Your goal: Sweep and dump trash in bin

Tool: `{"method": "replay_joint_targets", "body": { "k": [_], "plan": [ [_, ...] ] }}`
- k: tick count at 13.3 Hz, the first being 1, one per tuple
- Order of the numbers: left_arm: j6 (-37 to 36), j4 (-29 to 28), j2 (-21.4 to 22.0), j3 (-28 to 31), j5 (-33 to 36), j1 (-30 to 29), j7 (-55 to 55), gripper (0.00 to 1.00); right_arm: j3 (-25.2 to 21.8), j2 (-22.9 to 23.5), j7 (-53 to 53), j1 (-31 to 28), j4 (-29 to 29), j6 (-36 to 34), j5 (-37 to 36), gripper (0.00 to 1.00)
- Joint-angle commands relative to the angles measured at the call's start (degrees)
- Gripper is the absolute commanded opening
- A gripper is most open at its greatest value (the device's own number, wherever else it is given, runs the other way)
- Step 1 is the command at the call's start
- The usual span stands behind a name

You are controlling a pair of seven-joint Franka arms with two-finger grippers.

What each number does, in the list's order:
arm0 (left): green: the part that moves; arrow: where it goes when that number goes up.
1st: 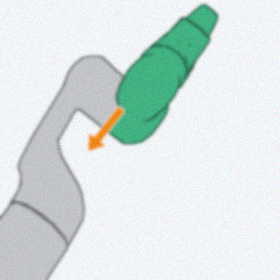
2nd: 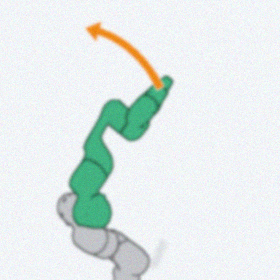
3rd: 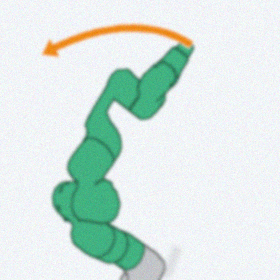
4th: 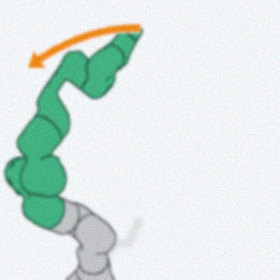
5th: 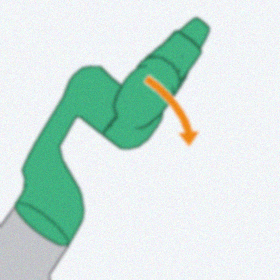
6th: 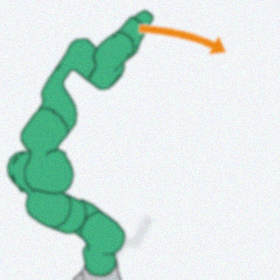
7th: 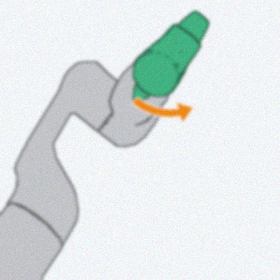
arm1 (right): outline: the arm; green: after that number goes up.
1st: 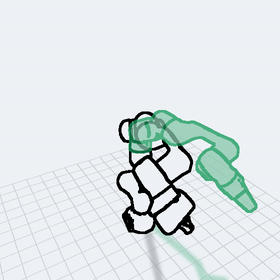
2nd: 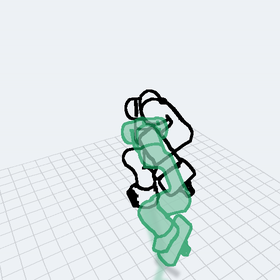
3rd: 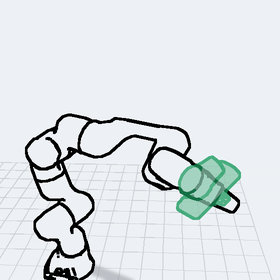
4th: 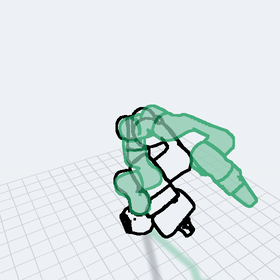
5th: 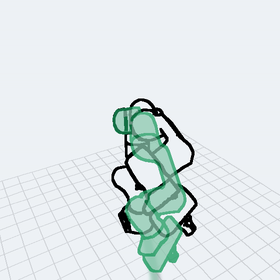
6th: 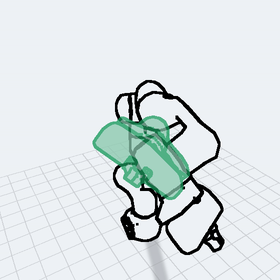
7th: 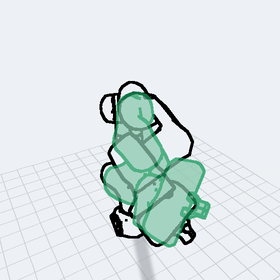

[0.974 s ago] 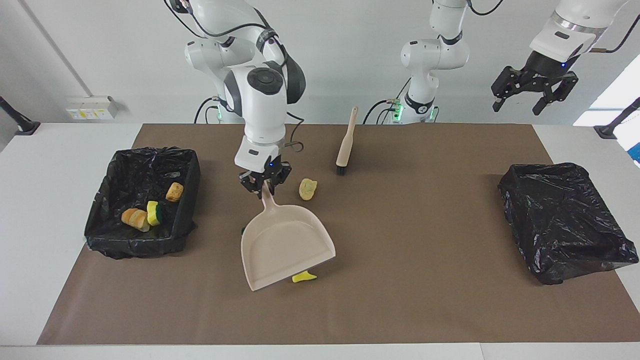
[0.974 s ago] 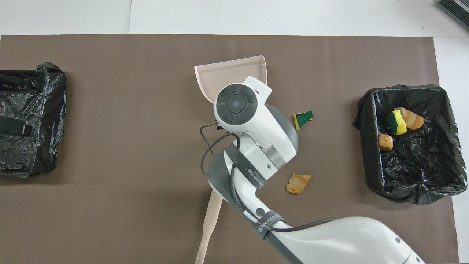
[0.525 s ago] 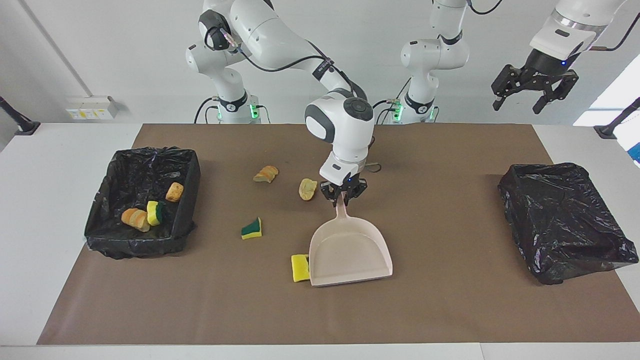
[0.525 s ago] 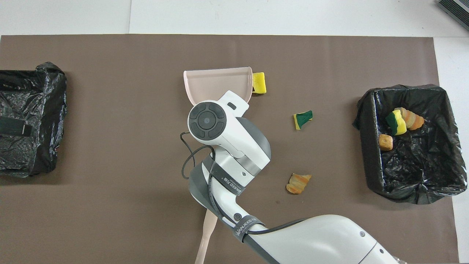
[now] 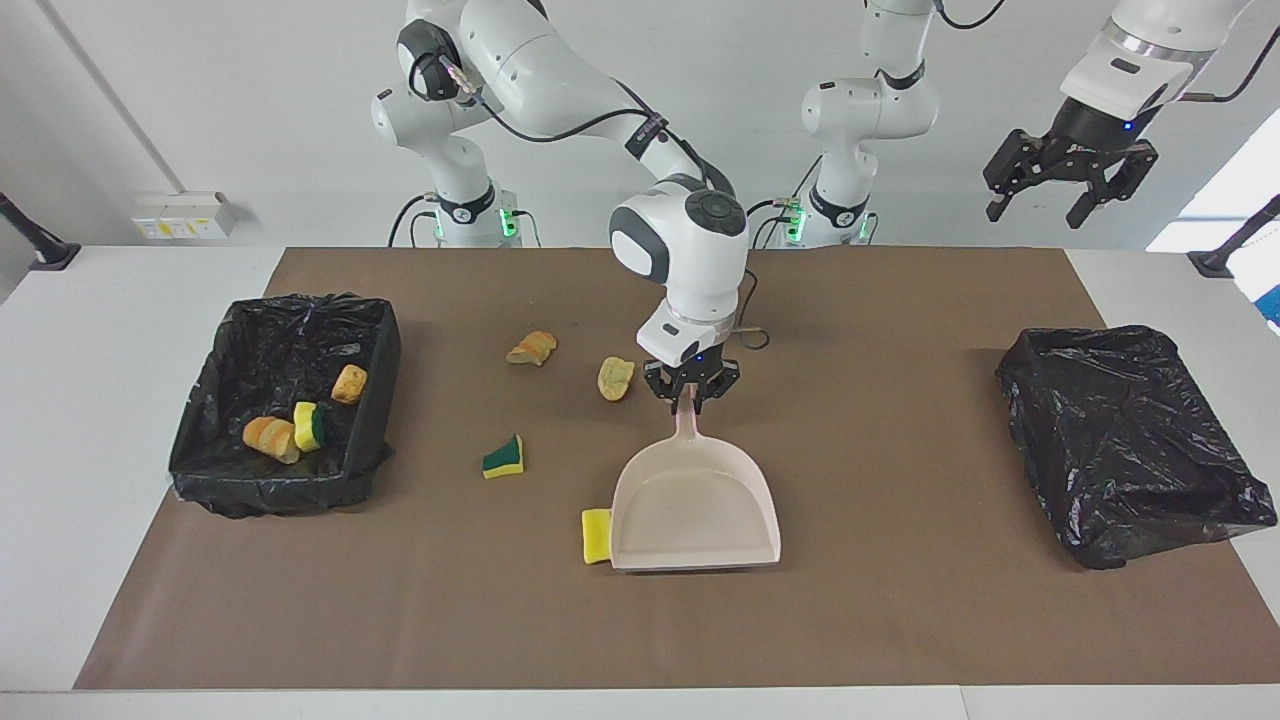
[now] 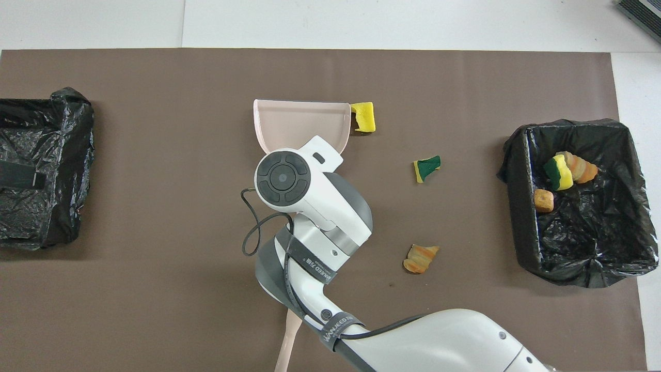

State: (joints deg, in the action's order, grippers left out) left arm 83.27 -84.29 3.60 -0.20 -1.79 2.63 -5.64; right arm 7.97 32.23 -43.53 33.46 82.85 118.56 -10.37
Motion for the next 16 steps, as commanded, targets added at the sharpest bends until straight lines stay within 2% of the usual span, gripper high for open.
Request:
{"method": "replay_joint_targets", "body": {
  "k": [1,2,3,4,8,11,13,16],
  "plan": [
    [0.4,-1.5,0.9,-0.4,0.1,-0.8,-0.9,1.0,0.7,-0.7,-1.6,2.5,2.6,-0.2,0.6,0.16],
    [0.5,-1.6,0.9,-0.4,0.1,-0.8,-0.9,1.0,0.7,-0.8,-1.7,2.7,2.9,-0.9,0.2,0.2],
    [0.7,-1.6,0.9,-0.4,0.1,-0.8,-0.9,1.0,0.6,-0.9,-1.6,2.9,2.6,-2.7,-0.1,0.73],
    [0.8,-1.6,0.9,-0.4,0.1,-0.8,-0.9,1.0,0.6,-1.1,-1.6,2.9,2.2,-4.0,-0.1,1.0],
    [1.2,-1.3,-0.1,-0.4,0.1,-0.7,-1.0,1.0,0.7,-3.7,-2.3,2.1,1.9,-7.0,0.9,1.0],
    [2.3,-1.0,-1.4,-0.5,0.4,0.2,-0.9,1.0,1.7,-6.8,-10.3,2.3,4.4,-8.7,2.3,1.0],
    [5.0,-0.9,-3.4,-1.3,0.4,0.4,-0.7,1.0,2.7,-10.1,-13.5,2.8,10.0,-8.9,6.5,1.0],
    [10.0,-1.1,-7.5,-2.1,0.4,4.7,-0.2,1.0,2.8,-15.2,-17.6,5.4,18.6,-8.8,11.0,1.0]
  ]
}}
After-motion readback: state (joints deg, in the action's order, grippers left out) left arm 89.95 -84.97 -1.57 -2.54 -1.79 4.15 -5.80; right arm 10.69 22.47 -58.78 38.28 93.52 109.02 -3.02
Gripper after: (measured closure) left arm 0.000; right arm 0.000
